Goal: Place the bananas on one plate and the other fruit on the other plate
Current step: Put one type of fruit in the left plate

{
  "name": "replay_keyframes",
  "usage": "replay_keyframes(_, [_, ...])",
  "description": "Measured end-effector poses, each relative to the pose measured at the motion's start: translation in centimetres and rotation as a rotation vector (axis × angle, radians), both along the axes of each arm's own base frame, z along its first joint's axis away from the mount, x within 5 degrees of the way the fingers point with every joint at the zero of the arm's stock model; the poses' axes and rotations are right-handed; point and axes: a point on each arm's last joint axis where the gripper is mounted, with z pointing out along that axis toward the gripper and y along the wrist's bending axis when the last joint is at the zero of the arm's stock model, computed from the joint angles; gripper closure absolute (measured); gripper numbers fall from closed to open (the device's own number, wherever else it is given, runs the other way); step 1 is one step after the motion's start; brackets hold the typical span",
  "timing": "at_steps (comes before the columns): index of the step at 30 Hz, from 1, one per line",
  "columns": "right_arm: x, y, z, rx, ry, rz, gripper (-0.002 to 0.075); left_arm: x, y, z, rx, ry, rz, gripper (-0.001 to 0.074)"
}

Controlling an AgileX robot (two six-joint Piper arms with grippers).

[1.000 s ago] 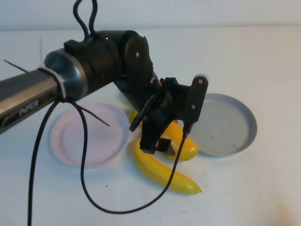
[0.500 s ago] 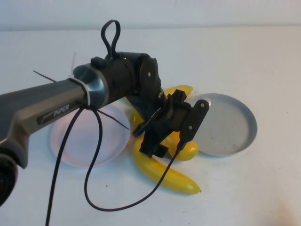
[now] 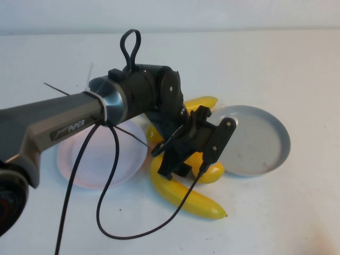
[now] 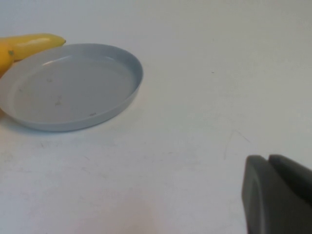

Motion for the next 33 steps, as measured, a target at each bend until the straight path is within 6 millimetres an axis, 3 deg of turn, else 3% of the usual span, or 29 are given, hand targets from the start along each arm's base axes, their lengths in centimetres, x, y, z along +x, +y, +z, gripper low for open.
replay_keyframes(13, [0.0,0.0,0.0,0.000,0.000,0.000,0.0743,-0.3,0.3,1.8,-0.034,-0.004,0.071,0.0232])
replay_keyframes(16, [0.0,0.0,0.0,0.000,0.000,0.000,0.0743,-0.6,0.5,3.3,-0.074,0.012,0.171,0.0232])
replay_keyframes(20, [0.0,0.0,0.0,0.000,0.000,0.000,0.0743,-1.3,1.5,6.9,-0.154,0.024,0.369,0.0232])
replay_keyframes(23, [0.0,0.0,0.0,0.000,0.000,0.000,0.0743,-1.5,3.1,9.4,-0.235,0.080,0.619,0.0232])
replay_keyframes(27, [0.0,0.0,0.0,0.000,0.000,0.000,0.0743,-0.1,7.3,11.1,-0.357,0.213,1.060,0.0232])
replay_keyframes(30, [0.0,0.0,0.0,0.000,0.000,0.000,0.0743,1.0,11.0,10.1,-0.379,0.305,1.357,0.0232])
replay_keyframes(33, [0.0,0.0,0.0,0.000,0.000,0.000,0.0743,1.8,14.3,8.2,-0.354,0.324,1.524,0.0232])
